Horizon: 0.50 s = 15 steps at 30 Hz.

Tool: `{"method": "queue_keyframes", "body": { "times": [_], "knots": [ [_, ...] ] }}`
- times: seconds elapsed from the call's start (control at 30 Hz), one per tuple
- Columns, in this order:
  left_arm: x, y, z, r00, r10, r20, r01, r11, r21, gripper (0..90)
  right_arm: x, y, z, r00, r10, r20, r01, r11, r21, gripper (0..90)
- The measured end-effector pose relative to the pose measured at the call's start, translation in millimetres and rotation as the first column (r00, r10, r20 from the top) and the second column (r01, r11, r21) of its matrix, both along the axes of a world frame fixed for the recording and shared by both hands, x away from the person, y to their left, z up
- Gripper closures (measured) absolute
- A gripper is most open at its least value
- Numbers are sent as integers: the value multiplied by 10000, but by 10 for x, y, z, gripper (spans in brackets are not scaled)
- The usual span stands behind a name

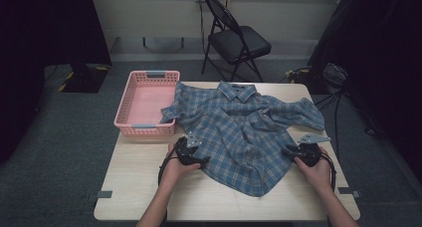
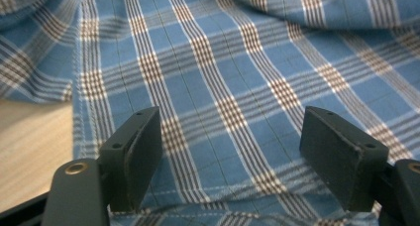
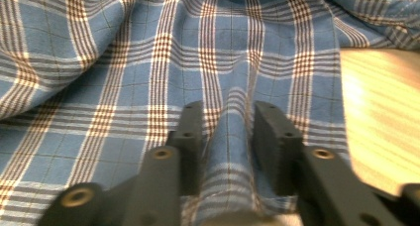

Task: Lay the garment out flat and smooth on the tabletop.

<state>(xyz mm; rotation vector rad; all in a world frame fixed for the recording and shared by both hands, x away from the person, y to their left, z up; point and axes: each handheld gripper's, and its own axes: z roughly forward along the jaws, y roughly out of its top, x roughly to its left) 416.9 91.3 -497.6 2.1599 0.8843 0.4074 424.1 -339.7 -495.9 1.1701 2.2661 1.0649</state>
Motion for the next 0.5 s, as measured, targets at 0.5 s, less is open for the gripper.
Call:
{"method": "queue_keyframes", "body": {
  "times": [0.5],
  "knots": [
    [-10, 54, -9, 9999, 159, 30, -159, 9999, -64, 223, -639, -182, 59, 9919, 832, -960, -802, 9962, 346, 868]
  ]
}}
